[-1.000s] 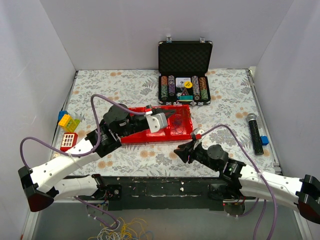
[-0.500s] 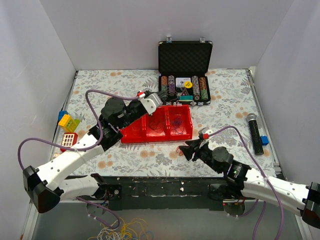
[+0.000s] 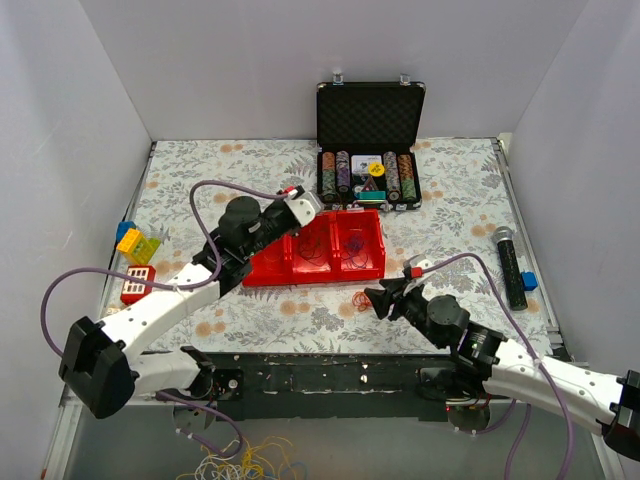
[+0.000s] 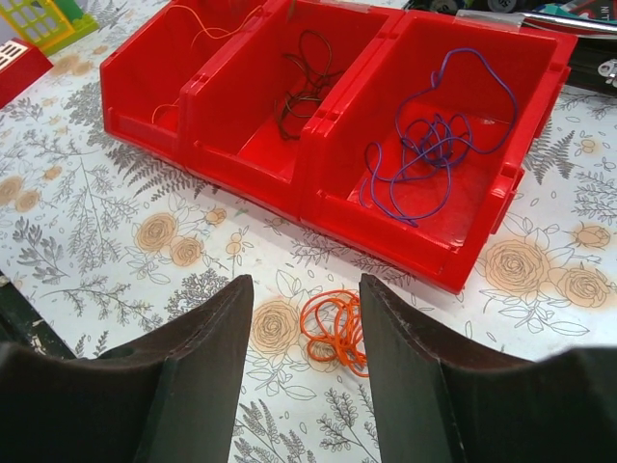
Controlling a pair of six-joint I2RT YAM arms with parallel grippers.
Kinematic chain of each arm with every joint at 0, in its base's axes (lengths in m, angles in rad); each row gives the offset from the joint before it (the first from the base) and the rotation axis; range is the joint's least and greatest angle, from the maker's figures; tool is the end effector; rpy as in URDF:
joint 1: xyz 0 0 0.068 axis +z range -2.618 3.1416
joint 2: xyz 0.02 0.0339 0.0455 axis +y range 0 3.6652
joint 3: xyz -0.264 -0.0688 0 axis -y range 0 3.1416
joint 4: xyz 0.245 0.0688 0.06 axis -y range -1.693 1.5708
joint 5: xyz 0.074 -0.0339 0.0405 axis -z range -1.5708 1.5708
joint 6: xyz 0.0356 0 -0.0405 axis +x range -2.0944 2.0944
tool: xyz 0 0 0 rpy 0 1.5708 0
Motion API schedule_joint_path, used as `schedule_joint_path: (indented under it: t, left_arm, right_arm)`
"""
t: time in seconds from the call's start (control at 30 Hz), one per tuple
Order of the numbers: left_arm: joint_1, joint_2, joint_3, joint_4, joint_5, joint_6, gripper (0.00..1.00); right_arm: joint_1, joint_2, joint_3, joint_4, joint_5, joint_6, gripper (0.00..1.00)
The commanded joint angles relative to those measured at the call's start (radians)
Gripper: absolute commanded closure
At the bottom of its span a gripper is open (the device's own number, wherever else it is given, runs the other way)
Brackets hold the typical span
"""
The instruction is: Untangle the cables
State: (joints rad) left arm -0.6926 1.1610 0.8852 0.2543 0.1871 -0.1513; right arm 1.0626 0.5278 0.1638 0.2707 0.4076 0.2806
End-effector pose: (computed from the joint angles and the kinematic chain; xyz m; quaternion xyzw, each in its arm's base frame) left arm 0.2081 -0.1812 0.3443 0.2532 0.6682 -0.3461 0.6080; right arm 0.0846 0.1228 0.2054 -0.1499 0.7213 0.2932 0.6093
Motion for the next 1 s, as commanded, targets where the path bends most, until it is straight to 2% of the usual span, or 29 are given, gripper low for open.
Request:
schedule_joint_path:
  t: [0.0, 0.2, 0.5, 0.67, 0.7, 0.73, 0.77, 0.87, 0.97]
  left_arm:
    - [0.027, 0.045, -0.044, 0.036, -0.034, 0.036, 1.00]
    - [0.030, 0.147, -0.091, 0.037, -0.132, 0.087, 1.00]
    - [0.028, 0.178, -0.153, 0.017, -0.100, 0.145, 1.00]
    - [0.027, 0.203, -0.154, -0.049, -0.052, 0.144, 1.00]
    - [0.025, 0.212, -0.143, -0.062, -0.046, 0.136, 0.97]
    - [0.025, 0.219, -0.123, -0.073, -0.043, 0.128, 0.87]
    - [0.022, 0.226, -0.102, -0.093, -0.037, 0.116, 0.71]
    - [0.022, 0.220, -0.054, -0.147, 0.004, 0.090, 0.36]
    - [0.019, 0.174, -0.034, -0.174, 0.063, 0.079, 0.29]
  right_arm:
    - [0.002, -0.035, 0.005, -0.025, 0.045, -0.009, 0.44]
    - [0.002, -0.081, 0.000, -0.062, 0.063, 0.003, 0.43]
    - [-0.003, -0.121, -0.006, -0.099, 0.080, 0.012, 0.43]
    - [-0.004, -0.111, -0.015, -0.084, 0.085, 0.015, 0.43]
    - [-0.004, -0.104, -0.014, -0.082, 0.091, 0.017, 0.43]
    - [-0.006, -0.089, -0.010, -0.082, 0.100, 0.019, 0.43]
    - [-0.007, -0.074, -0.006, -0.085, 0.111, 0.023, 0.42]
    - [-0.013, -0.014, 0.005, -0.082, 0.128, 0.037, 0.39]
    - [-0.033, 0.052, -0.003, -0.025, 0.097, 0.040, 0.37]
